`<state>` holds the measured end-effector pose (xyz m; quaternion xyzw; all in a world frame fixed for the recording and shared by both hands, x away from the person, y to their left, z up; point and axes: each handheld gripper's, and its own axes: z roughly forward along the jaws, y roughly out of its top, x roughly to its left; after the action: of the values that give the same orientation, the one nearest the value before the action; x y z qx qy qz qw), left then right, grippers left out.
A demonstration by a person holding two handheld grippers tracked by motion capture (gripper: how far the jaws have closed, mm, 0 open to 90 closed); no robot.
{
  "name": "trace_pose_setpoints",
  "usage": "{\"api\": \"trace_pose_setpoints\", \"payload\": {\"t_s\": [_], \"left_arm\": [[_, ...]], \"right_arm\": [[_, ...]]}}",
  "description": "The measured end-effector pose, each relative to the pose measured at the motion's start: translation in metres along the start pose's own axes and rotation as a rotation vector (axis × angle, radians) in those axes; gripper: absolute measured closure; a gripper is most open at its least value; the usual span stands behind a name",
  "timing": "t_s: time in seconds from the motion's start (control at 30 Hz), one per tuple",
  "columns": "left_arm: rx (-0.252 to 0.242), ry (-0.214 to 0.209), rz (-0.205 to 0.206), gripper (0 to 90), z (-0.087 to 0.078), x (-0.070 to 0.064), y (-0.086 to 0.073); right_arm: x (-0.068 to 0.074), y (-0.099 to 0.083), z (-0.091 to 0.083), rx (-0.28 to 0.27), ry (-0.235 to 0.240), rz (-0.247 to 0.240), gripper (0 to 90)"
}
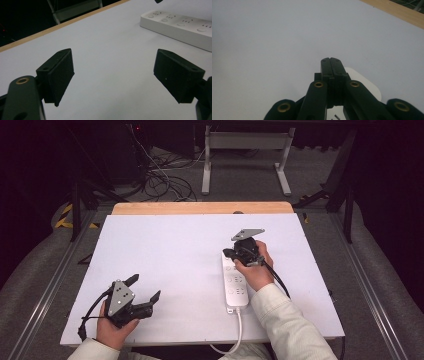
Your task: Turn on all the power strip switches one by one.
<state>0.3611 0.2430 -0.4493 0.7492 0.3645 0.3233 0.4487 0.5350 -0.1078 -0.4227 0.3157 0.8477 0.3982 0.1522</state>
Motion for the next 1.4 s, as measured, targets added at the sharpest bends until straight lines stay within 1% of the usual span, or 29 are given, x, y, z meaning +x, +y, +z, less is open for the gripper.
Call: {"api": "trace_pose_setpoints", "payload": {"t_s": [0.07,0.1,0.2,0.23,0.27,0.33,0.43,0.47,0.5,0.57,0.7,0.73,0.93,1.03,1.1,1.17,1.23,1.3,1.4], "left_arm": [[0.000,0.002,0.000,16.9,0.000,0.000,0.000],[0.000,0.002,0.000,16.9,0.000,0.000,0.000],[0.000,0.003,0.000,16.9,0.000,0.000,0.000],[0.000,0.003,0.000,16.9,0.000,0.000,0.000],[0.002,0.003,0.000,16.9,0.000,0.000,0.000],[0.003,0.003,0.003,16.9,0.000,0.001,0.000],[0.003,0.003,0.005,16.9,0.000,0.001,0.000],[0.001,0.002,-0.002,16.9,0.000,0.000,0.000],[0.002,0.003,0.000,16.9,0.000,0.000,0.000],[0.001,0.004,-0.002,16.9,0.000,0.000,0.000],[0.001,0.004,0.002,16.9,0.000,0.000,0.000],[0.001,0.004,0.001,16.9,0.000,0.000,0.000],[0.002,0.005,0.002,16.9,0.000,0.000,0.000],[0.002,0.004,0.001,16.9,0.000,-0.001,0.000],[0.002,0.007,0.003,16.9,0.000,-0.001,0.000],[0.002,0.007,0.003,16.9,0.000,-0.001,0.000],[0.003,0.010,0.010,16.9,0.000,0.000,0.000],[0.005,0.008,0.009,16.9,0.000,-0.001,0.000],[0.005,0.009,0.010,16.9,0.000,-0.001,0.000]], "right_arm": [[0.002,-0.002,-0.002,-0.004,0.010,0.003,90.0],[0.003,-0.004,-0.004,-0.004,0.024,0.003,90.0],[0.005,-0.008,-0.004,-0.001,0.027,0.005,90.0],[0.005,-0.012,-0.003,0.010,0.032,0.004,90.0],[0.005,-0.012,-0.003,0.010,0.032,0.004,90.0],[0.006,-0.018,-0.003,0.036,0.025,-0.002,90.0],[0.007,-0.022,-0.002,0.068,0.032,-0.013,90.0],[0.007,-0.023,0.000,0.075,0.034,-0.016,90.0],[0.007,-0.023,0.000,0.075,0.034,-0.016,90.0],[0.007,-0.026,0.003,0.093,0.037,-0.018,90.0],[0.006,-0.030,0.009,0.108,0.028,-0.014,90.0],[0.005,-0.030,0.009,0.099,0.032,-0.011,90.0],[0.006,-0.031,0.011,0.087,0.029,-0.012,90.0],[0.010,-0.033,0.012,0.078,0.012,-0.030,90.0],[0.010,-0.033,0.012,0.076,0.012,-0.033,90.0],[0.009,-0.035,0.012,0.070,0.023,-0.015,90.0],[0.008,-0.036,0.012,0.062,0.029,-0.016,90.0],[0.010,-0.037,0.012,0.063,0.019,-0.021,90.0],[0.009,-0.037,0.012,0.064,0.022,-0.018,90.0]]}}
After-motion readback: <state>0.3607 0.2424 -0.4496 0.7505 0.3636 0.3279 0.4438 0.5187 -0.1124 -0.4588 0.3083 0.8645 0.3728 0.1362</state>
